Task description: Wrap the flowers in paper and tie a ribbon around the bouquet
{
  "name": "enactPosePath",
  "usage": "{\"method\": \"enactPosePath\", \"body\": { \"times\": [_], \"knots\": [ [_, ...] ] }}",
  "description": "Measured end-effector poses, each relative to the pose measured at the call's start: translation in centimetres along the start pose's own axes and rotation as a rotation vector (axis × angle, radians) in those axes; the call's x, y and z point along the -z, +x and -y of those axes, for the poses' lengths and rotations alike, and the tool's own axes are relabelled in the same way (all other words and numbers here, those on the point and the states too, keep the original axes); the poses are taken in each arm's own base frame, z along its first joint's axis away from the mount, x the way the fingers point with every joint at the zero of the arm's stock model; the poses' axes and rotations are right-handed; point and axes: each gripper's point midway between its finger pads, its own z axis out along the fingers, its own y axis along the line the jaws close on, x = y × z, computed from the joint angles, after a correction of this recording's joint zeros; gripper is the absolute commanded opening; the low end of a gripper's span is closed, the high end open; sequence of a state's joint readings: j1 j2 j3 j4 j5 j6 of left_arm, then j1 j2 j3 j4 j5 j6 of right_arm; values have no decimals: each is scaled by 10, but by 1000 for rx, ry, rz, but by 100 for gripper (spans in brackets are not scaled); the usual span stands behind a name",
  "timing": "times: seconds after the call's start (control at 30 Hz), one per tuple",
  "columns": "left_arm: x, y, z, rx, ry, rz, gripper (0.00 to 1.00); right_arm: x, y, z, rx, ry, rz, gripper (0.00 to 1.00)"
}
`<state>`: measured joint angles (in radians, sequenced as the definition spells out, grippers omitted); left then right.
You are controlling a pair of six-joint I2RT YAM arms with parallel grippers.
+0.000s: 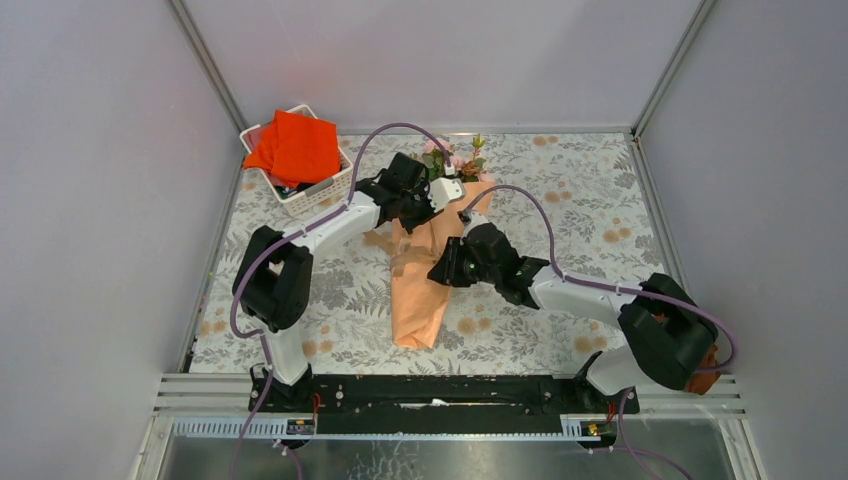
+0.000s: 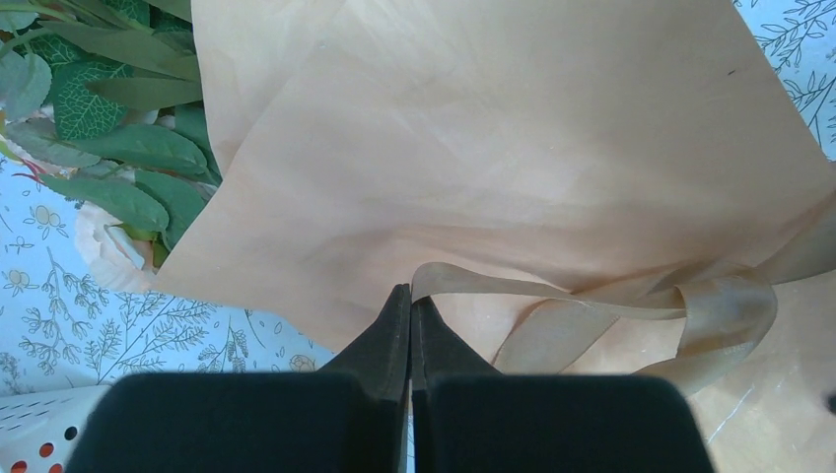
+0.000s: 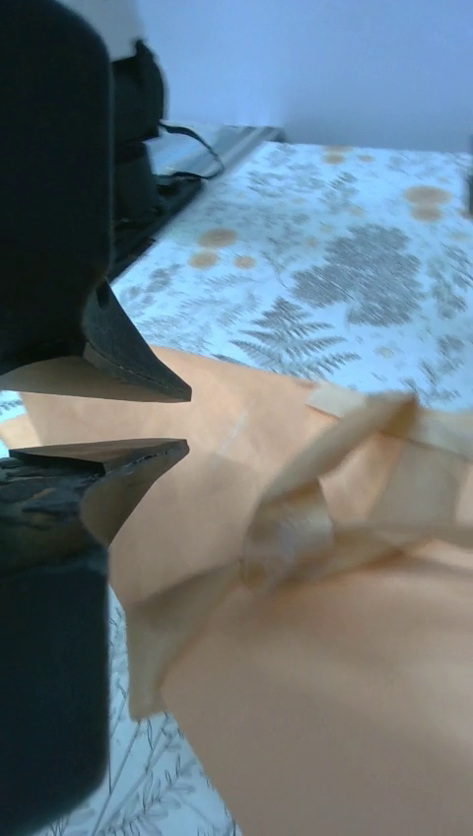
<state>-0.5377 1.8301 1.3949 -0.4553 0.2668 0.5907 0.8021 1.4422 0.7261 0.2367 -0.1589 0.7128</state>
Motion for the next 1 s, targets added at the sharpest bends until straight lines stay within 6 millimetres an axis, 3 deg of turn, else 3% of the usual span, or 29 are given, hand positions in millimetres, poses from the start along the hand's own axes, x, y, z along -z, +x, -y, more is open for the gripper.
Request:
{"method": "enactPosePath", "body": {
  "times": [0.3, 0.5, 0.7, 1.0],
  "knots": [
    [-1, -3, 3, 12, 14, 15, 0, -14, -16, 49, -44, 263, 104, 36],
    [-1, -4, 3, 12, 18, 18, 0, -21, -35, 60, -31, 327, 152, 44],
    [-1, -4, 3, 11, 19, 19, 0, -32, -52, 74, -23, 373, 173, 45],
    [-2, -5, 6, 11, 32, 27, 0, -54, -58, 84, 18, 413, 161, 46]
  ]
}}
